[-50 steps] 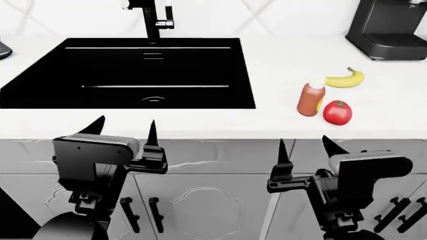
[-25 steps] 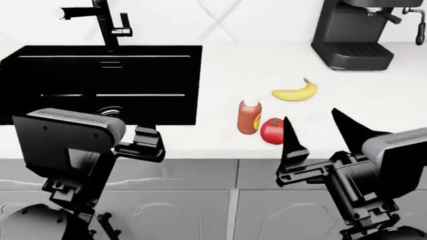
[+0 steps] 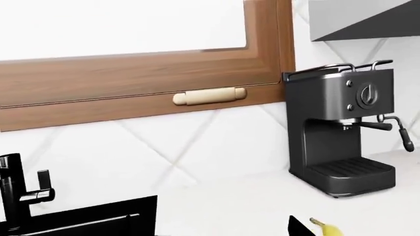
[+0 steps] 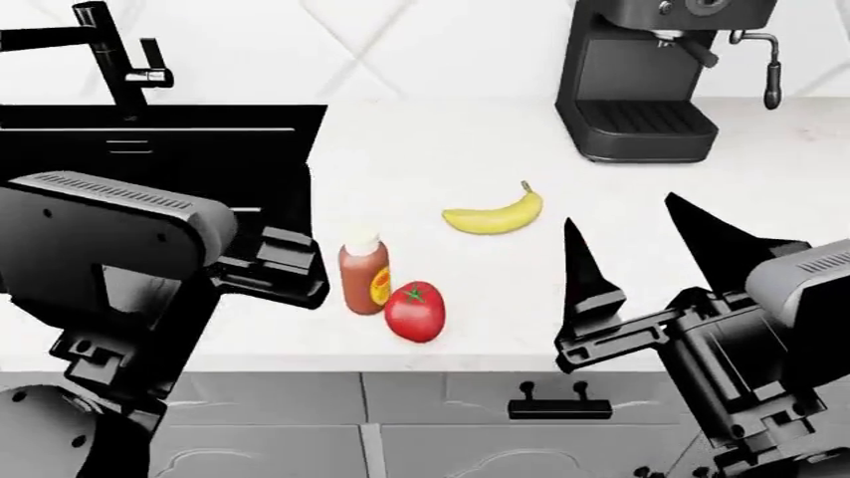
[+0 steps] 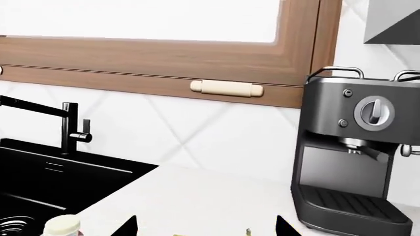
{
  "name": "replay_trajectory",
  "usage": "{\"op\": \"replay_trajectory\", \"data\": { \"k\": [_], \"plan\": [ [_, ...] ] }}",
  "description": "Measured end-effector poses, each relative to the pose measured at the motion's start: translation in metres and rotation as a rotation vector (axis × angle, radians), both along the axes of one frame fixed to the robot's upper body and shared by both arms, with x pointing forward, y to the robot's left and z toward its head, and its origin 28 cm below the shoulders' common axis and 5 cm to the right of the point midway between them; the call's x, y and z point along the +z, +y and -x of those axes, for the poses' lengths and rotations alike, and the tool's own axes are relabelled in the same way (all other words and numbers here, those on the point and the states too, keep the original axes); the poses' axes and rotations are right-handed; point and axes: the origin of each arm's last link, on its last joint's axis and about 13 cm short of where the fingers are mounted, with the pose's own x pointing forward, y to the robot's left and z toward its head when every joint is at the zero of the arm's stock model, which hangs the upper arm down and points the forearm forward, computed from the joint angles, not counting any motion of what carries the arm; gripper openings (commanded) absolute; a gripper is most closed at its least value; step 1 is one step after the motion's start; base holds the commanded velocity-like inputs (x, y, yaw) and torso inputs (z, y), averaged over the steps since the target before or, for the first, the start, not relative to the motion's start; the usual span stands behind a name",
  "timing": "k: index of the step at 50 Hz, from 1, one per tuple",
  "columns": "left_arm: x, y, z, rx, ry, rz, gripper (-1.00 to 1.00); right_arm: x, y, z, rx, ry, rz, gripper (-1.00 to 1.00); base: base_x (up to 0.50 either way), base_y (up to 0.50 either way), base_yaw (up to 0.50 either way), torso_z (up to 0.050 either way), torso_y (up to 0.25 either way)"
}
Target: Pick up the fruits and vegetables and place them in the sink. Turn on the sink faucet to wash them. Then turn the sink off and put them in the tray.
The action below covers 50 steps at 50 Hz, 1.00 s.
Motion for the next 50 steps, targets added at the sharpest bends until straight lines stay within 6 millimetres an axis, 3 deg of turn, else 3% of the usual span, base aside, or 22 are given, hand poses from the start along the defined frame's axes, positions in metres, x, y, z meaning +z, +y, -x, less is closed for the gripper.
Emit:
{"op": "replay_trajectory", "data": {
  "k": [12, 24, 38, 50],
  "plan": [
    [0.026, 0.001, 0.002, -0.031, -0.007, -0.036, 1.0, 0.011, 0.001, -0.001, 0.03, 0.064, 0.053, 1.0, 0.23, -0.28, 0.0, 0.05, 0.0],
    [0.041, 0.007, 0.0, -0.031, 0.003, -0.07, 1.0, 0.046, 0.005, -0.009, 0.038, 0.117, 0.087, 1.0, 0.34, -0.03, 0.0, 0.049, 0.0],
    [0.056, 0.008, 0.004, -0.058, 0.025, -0.102, 1.0, 0.066, 0.002, -0.004, 0.067, 0.097, 0.136, 1.0, 0.49, -0.07, 0.0, 0.002, 0.0],
    [0.064, 0.007, 0.01, -0.083, 0.022, -0.113, 1.0, 0.06, 0.008, 0.016, 0.233, 0.132, 0.227, 1.0, 0.06, 0.0, 0.0, 0.0, 0.0]
  ]
}}
